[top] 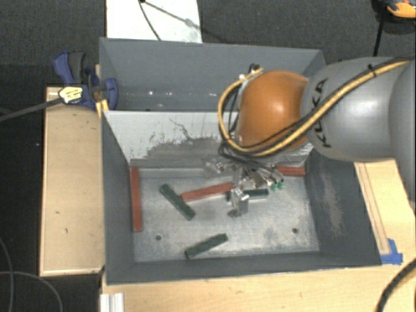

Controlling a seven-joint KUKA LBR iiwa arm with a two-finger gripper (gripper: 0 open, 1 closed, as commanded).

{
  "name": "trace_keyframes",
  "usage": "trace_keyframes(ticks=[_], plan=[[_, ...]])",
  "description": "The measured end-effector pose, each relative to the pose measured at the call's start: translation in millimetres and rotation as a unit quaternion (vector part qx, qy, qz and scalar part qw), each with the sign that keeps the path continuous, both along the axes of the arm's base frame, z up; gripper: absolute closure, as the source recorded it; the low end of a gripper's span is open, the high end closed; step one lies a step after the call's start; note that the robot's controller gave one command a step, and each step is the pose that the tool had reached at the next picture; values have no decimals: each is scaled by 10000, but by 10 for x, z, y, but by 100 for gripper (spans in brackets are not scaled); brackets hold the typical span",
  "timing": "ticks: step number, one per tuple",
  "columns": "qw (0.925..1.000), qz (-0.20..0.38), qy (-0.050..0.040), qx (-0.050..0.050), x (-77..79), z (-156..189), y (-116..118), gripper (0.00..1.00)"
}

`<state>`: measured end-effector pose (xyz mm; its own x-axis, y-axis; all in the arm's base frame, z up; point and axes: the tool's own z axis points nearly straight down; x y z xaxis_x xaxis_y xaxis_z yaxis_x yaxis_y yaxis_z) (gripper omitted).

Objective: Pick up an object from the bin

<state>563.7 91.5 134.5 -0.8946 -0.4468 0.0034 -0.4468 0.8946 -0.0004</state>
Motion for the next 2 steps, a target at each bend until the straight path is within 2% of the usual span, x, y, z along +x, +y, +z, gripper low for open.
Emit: trace_keyframes(ticks=[1, 2], plan=[[9919, 1266, -66, 19, -44, -308, 441, 0], [9852, 1716, -12, 43, -8, -516, 260, 0]])
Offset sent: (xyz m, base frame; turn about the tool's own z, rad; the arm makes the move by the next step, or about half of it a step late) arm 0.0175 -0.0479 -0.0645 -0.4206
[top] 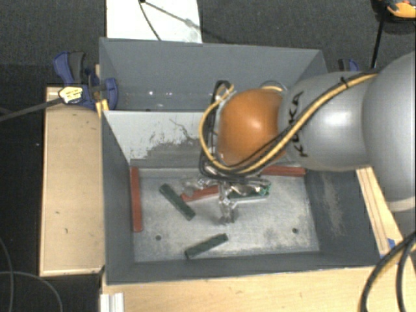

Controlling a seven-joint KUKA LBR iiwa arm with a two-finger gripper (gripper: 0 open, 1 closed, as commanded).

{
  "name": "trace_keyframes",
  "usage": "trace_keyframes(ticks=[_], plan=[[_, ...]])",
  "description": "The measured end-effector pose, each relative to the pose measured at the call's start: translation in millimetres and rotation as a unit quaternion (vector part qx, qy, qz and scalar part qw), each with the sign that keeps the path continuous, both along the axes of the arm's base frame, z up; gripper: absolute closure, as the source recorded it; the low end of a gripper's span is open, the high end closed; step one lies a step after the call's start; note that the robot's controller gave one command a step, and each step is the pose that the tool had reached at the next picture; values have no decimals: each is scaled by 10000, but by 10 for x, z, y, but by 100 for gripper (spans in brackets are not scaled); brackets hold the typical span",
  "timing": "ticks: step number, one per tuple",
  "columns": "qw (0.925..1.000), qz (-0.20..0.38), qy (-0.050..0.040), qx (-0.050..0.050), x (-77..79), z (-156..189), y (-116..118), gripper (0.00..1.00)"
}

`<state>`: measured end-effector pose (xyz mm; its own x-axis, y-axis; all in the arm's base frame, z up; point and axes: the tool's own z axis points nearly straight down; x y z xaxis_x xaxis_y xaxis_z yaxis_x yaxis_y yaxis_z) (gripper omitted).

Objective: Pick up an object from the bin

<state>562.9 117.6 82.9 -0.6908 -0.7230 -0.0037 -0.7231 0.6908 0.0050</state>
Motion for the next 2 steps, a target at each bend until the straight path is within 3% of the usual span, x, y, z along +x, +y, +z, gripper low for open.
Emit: trace_keyframes(ticks=[1, 2], plan=[[9998, -215, -15, -47, -41, -9, 80, 0], [9993, -366, -24, 14, 41, -47, 328, 0]])
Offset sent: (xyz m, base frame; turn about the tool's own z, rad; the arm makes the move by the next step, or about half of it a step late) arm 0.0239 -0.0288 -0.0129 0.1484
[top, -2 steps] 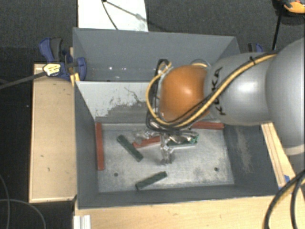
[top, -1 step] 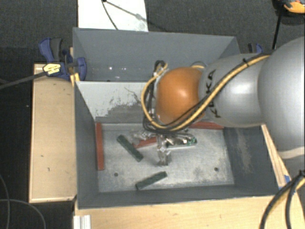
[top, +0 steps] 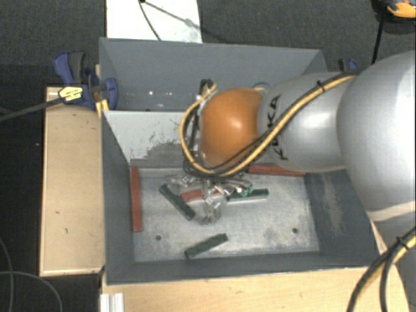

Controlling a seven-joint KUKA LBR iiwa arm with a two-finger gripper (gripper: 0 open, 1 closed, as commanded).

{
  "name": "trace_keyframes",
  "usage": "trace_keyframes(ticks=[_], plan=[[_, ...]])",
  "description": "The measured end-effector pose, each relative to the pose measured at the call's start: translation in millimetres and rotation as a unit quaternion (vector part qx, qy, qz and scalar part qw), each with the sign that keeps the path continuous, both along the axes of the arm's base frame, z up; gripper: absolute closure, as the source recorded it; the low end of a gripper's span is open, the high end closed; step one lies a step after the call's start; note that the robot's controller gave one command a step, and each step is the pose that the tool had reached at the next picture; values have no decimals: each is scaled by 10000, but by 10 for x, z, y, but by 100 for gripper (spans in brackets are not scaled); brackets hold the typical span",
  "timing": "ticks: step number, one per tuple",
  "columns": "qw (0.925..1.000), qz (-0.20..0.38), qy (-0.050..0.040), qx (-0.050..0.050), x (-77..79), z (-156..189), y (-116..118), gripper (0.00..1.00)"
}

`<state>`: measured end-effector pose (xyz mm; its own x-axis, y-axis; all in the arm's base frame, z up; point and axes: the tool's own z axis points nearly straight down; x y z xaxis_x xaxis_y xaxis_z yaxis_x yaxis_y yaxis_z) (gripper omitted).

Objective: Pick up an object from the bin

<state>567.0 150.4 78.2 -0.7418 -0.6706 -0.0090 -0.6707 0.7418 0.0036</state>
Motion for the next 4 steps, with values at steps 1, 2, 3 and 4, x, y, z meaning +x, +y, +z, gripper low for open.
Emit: trace_keyframes(ticks=[1, 2, 3, 4], plan=[[9997, 223, 6, -48, -2, -34, -148, 0], [10000, 92, 15, -33, 34, -4, -337, 0], [9998, -172, 16, -42, 34, -29, -386, 0], [9983, -579, 22, -32, 25, -44, -349, 0]])
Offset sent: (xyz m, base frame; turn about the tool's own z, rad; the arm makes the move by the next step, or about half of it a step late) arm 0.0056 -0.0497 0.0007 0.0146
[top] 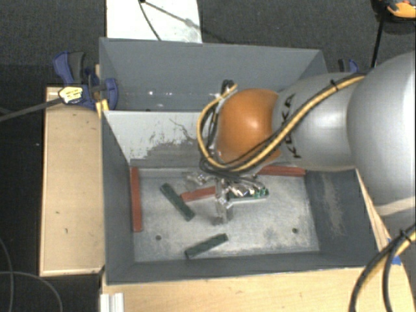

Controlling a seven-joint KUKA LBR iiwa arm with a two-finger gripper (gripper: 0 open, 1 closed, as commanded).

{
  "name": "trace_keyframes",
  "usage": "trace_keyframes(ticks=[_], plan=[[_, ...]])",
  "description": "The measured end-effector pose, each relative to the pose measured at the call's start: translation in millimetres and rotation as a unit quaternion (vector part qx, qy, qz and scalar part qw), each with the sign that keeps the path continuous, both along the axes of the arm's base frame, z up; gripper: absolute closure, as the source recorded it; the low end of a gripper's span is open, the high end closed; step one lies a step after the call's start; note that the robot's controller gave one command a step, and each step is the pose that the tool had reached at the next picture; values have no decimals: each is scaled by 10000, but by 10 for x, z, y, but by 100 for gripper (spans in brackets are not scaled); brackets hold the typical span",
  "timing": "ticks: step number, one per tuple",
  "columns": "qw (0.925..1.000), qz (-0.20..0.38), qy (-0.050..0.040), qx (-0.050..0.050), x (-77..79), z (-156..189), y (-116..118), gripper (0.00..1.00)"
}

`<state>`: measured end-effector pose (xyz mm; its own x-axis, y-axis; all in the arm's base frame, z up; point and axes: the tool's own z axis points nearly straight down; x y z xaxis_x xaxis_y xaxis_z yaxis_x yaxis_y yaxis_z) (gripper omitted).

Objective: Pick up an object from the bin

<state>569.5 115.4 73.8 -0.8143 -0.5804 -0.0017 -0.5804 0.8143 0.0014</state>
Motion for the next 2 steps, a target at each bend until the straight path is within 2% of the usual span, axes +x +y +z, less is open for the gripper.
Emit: trace_keyframes(ticks=[1, 2], plan=[[9947, -1031, -10, 1, 45, 44, 3, 0], [9947, -1024, 0, -4, -15, 14, 217, 100]])
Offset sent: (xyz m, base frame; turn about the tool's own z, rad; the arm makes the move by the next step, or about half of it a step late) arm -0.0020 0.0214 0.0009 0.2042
